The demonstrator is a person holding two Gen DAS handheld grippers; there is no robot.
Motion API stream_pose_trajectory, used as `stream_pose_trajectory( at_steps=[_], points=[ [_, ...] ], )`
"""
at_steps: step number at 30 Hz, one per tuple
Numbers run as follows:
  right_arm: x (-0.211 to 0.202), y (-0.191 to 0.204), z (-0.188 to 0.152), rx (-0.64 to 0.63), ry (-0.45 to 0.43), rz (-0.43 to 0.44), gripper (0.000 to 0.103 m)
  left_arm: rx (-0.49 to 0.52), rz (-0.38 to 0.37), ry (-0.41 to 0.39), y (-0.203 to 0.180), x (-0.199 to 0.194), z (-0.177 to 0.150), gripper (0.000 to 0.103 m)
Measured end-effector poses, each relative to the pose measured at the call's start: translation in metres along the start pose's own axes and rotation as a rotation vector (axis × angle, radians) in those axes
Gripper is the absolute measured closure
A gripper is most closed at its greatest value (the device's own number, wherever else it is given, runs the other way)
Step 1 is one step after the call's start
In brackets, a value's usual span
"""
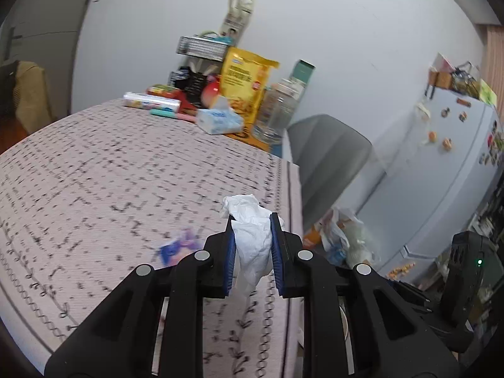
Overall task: Collect trash
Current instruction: 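Carry the tissue in the left gripper and the cardboard box in the right gripper over the bin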
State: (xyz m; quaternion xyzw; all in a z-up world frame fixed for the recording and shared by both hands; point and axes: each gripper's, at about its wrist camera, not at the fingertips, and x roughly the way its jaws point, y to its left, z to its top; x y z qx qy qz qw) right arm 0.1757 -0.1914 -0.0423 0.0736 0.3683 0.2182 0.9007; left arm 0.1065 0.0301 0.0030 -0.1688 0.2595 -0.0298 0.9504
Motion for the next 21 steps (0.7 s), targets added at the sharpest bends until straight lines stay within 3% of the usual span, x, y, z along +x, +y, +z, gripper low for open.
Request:
stream_pose_trajectory(
  at_steps=[21],
  points=[
    [-0.045,-0.131,-0.016,0.208,-0.081,-0.159,0.055,0.168,-0.177,0.201,-0.141,0.088,-0.017,0.083]
  ],
)
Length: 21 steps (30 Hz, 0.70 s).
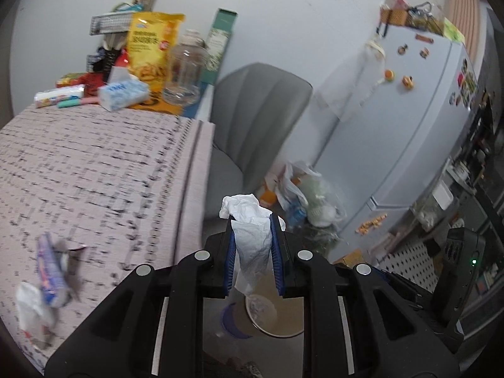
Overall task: Collect trash
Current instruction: 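Carry the tissue in the left gripper and the cardboard box in the right gripper over the bin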
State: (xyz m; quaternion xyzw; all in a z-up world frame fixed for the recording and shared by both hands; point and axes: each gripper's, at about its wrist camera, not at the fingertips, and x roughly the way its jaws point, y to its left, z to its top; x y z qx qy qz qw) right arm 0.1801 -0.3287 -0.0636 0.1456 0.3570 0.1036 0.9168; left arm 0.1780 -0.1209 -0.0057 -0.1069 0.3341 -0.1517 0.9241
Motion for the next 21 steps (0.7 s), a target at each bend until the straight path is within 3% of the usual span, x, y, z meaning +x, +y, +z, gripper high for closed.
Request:
stream_pose_trajectory(
  at_steps=[9,21],
  points=[
    [0.004,-0.047,-0.007,0.072,0.004,-0.037,0.055,0.043,-0.029,0.093,-0.039,0.048,-0.007,0.083],
    [0.023,-0.092,-0.018,0.064,0.033,-0.126,0.055,0.001,-0.024,0.25,-0.046,0.123,-0.036,0.083]
  ],
)
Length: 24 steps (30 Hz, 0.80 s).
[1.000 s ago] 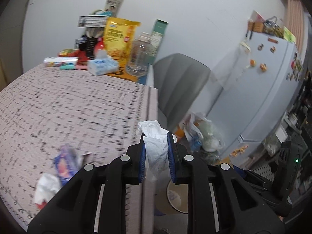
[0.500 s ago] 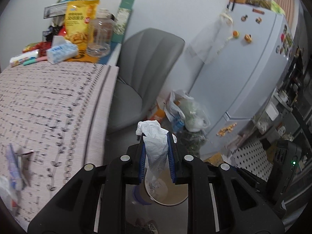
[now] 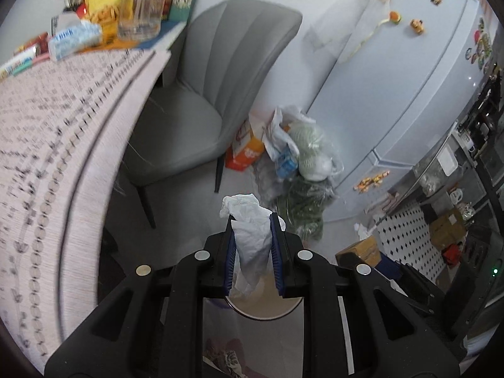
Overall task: Collect trash
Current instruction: 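Carry the tissue in the left gripper and the cardboard box in the right gripper over the bin, then open the right gripper to drop the box while the left gripper releases the tissue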
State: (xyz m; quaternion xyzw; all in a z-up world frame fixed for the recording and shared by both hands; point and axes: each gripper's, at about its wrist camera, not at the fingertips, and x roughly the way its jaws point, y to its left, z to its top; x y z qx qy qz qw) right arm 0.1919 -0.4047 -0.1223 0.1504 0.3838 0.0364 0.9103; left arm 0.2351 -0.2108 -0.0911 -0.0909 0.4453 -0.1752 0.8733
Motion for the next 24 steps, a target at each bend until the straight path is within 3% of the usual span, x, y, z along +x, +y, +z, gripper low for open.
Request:
stream_pose_trajectory(
  at_steps=[5,8,15,24],
  points=[
    [0.016,-0.024,-0.007,0.027,0.016,-0.037,0.053,-0.003,-0.014,0.065,-0.006,0.029,-0.005,0.083],
    [0.024,-0.044,-0.009,0.08,0.027,-0.049,0.035,0.008,-0.018,0.098,-0.012,0.043,-0.008,0.083],
    [0.025,-0.084,-0.016,0.137,0.035,-0.111,0.034,0.032,-0.051,0.202,-0.036,0.08,-0.018,0.083],
    [0.008,-0.118,-0.026,0.184,0.031,-0.163,0.035,0.058,-0.096,0.27,-0.064,0.109,-0.023,0.082]
  ],
)
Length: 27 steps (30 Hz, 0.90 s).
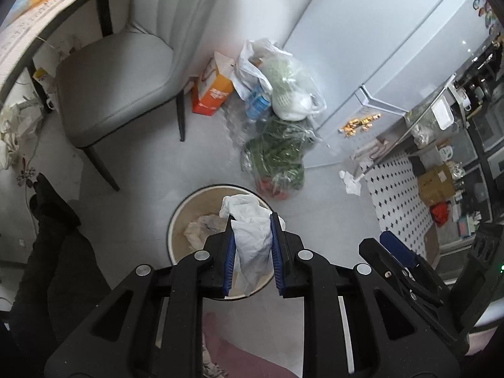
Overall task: Collect trash
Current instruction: 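Open the right gripper to drop the box while the left gripper releases the tissue, then move both tools back over the trash on the table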
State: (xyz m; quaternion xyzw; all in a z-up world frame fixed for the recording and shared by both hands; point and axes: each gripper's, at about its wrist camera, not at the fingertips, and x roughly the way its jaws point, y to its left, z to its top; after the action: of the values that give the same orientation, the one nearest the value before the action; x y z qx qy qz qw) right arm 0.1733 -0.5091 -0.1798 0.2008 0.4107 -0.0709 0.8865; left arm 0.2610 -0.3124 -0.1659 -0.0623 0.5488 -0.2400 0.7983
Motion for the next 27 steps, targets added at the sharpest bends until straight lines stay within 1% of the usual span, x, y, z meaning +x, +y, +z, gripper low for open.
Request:
stream_pose_trajectory(
  at_steps=[1,2,3,5,6,9,12,15,18,21,23,27],
  points=[
    [-0.001,-0.002,0.0,0.006,-0.001,0.001,0.035,-0.004,-0.011,0.005,0.0,0.002,0.001,0.079],
    [-0.002,-0.004,-0.001,0.009,-0.001,0.0,0.035,-0.015,-0.037,0.014,0.001,0.004,0.002,0.063],
    [-0.003,-0.006,-0.001,0.011,-0.002,0.001,0.035,-0.028,-0.054,0.012,0.002,0.004,0.002,0.041],
    [-0.003,-0.007,-0.003,0.015,0.0,0.005,0.035,-0.048,-0.057,-0.028,0.005,-0.001,0.003,0.025],
    [-0.003,-0.007,-0.004,0.016,0.001,0.007,0.035,-0.054,-0.051,-0.054,0.007,-0.006,0.004,0.023],
    [-0.002,-0.005,-0.005,0.017,0.007,0.018,0.034,-0.056,-0.057,-0.055,0.013,-0.014,0.008,0.019],
    [-0.001,0.002,-0.007,0.015,0.016,0.032,0.034,-0.035,-0.02,-0.086,0.019,-0.03,0.01,0.014],
    [-0.003,0.013,-0.007,-0.002,0.019,0.046,0.034,-0.04,-0.002,-0.117,0.027,-0.045,0.012,0.01],
    [-0.007,0.027,-0.007,-0.028,0.015,0.058,0.028,-0.054,0.006,-0.146,0.035,-0.06,0.012,0.008],
    [-0.014,0.041,-0.007,-0.048,0.0,0.067,0.018,-0.053,0.01,-0.173,0.039,-0.076,0.01,0.008],
    [-0.019,0.05,-0.006,-0.055,-0.014,0.067,0.009,-0.053,0.014,-0.207,0.043,-0.091,0.009,0.006],
    [-0.032,0.07,-0.004,-0.072,-0.037,0.068,0.008,-0.051,0.018,-0.278,0.05,-0.124,0.004,0.006]
  ],
)
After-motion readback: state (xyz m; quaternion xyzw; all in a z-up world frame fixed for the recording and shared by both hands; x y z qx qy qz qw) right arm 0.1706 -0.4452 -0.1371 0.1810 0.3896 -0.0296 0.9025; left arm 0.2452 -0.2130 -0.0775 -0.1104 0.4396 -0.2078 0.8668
